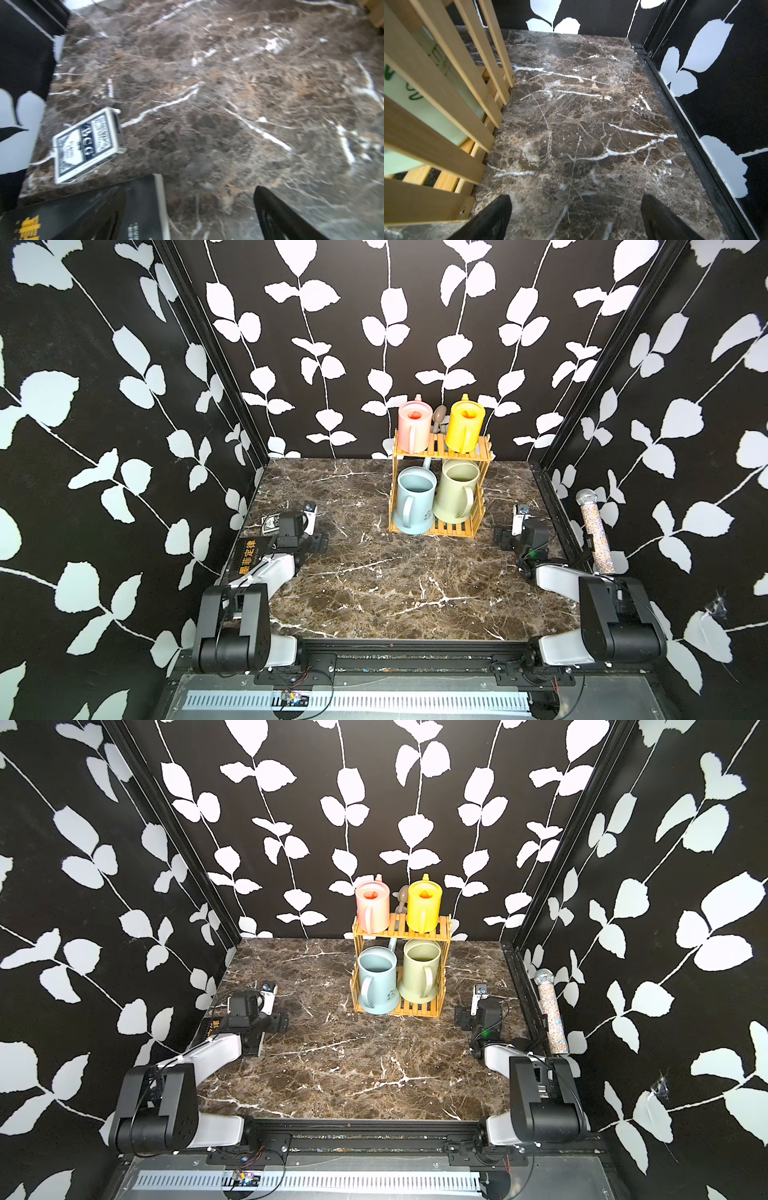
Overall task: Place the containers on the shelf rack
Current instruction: Reset both arms
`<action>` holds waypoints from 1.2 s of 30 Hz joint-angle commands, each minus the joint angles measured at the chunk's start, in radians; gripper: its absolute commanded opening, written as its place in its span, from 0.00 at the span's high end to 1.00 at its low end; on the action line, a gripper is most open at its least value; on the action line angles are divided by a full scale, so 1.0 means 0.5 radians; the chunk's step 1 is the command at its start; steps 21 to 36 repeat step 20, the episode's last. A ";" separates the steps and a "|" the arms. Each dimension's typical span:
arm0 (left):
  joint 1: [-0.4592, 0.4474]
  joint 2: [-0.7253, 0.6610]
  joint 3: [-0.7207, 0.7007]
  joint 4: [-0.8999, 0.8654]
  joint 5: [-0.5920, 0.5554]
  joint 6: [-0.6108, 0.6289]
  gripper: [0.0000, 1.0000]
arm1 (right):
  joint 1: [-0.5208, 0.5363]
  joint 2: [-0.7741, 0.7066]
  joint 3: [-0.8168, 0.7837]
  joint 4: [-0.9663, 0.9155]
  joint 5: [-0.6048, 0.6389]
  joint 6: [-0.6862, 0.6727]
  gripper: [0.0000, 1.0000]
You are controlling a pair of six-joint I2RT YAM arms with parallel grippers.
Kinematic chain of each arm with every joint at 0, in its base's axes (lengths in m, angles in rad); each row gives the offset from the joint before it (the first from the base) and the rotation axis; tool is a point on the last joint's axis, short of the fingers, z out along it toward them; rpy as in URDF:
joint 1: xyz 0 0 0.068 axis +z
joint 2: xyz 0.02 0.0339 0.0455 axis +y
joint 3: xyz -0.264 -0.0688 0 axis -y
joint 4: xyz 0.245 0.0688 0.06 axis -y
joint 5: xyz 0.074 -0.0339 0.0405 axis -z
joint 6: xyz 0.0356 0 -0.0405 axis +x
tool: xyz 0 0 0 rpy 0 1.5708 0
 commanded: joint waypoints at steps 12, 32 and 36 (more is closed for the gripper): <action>0.063 0.062 -0.051 0.454 -0.346 -0.235 0.01 | -0.014 0.120 -0.163 0.535 0.009 0.025 0.01; 0.073 0.046 -0.081 0.474 -0.310 -0.246 0.02 | -0.014 0.119 -0.166 0.538 0.009 0.024 0.01; 0.073 0.046 -0.081 0.474 -0.310 -0.246 0.02 | -0.014 0.119 -0.166 0.538 0.009 0.024 0.01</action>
